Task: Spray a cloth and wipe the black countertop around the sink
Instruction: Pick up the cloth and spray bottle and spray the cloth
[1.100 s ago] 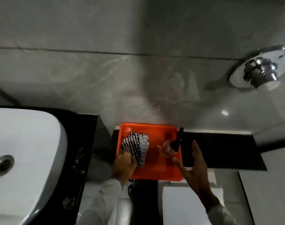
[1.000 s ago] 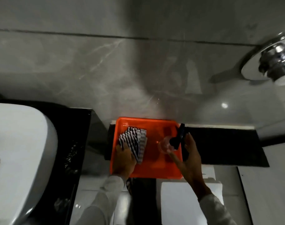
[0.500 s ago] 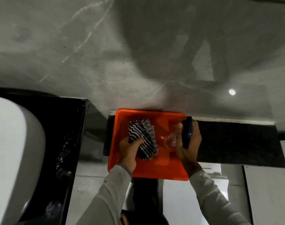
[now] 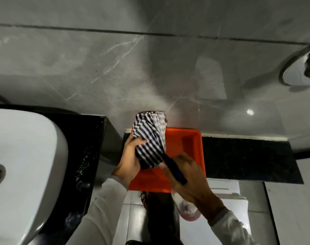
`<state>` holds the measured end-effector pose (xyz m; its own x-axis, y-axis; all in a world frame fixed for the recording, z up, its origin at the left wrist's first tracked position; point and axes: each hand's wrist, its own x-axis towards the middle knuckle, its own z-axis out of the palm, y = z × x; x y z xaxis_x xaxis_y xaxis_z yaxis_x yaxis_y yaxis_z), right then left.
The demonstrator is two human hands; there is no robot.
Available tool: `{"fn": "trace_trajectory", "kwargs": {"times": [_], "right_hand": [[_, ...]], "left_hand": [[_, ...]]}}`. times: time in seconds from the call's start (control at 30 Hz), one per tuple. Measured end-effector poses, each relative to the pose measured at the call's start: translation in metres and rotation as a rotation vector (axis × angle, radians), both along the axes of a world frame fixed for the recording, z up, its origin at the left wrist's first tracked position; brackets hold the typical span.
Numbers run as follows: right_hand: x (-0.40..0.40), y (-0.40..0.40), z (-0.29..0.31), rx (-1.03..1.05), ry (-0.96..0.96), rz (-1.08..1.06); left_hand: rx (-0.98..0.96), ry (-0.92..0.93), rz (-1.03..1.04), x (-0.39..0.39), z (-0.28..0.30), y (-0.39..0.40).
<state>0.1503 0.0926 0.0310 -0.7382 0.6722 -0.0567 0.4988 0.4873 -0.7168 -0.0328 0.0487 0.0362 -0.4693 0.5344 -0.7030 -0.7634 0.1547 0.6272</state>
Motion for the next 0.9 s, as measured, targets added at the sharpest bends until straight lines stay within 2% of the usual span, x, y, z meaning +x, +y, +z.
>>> {"fn": "trace_trajectory", "kwargs": {"times": [0.17,0.33,0.43,0.53,0.7,0.8,0.9], "right_hand": [[-0.002,-0.009,0.006,-0.024,0.052,-0.111],[-0.004,-0.015,0.007,0.073,0.043,-0.024],[-0.001,-0.017,0.007,0.011,0.084,-0.096],[0.004,-0.016,0.006,0.059,0.119,-0.133],[0.009,0.017,0.000,0.091,0.242,-0.374],[0.007,0.045,-0.019,-0.010,0.312,-0.498],[0.003,0.062,-0.047,-0.088,0.330,-0.520]], "left_hand": [[0.078,0.022,-0.067,0.002,0.018,-0.003],[0.075,0.067,-0.117,0.004,0.026,-0.003],[0.084,0.070,-0.119,0.005,0.026,-0.001],[0.080,0.077,-0.117,0.004,0.026,-0.002],[0.049,0.056,-0.108,0.004,0.019,-0.009],[-0.009,0.032,-0.091,0.006,0.013,-0.017],[-0.060,0.015,-0.073,0.010,0.006,-0.023]]}}
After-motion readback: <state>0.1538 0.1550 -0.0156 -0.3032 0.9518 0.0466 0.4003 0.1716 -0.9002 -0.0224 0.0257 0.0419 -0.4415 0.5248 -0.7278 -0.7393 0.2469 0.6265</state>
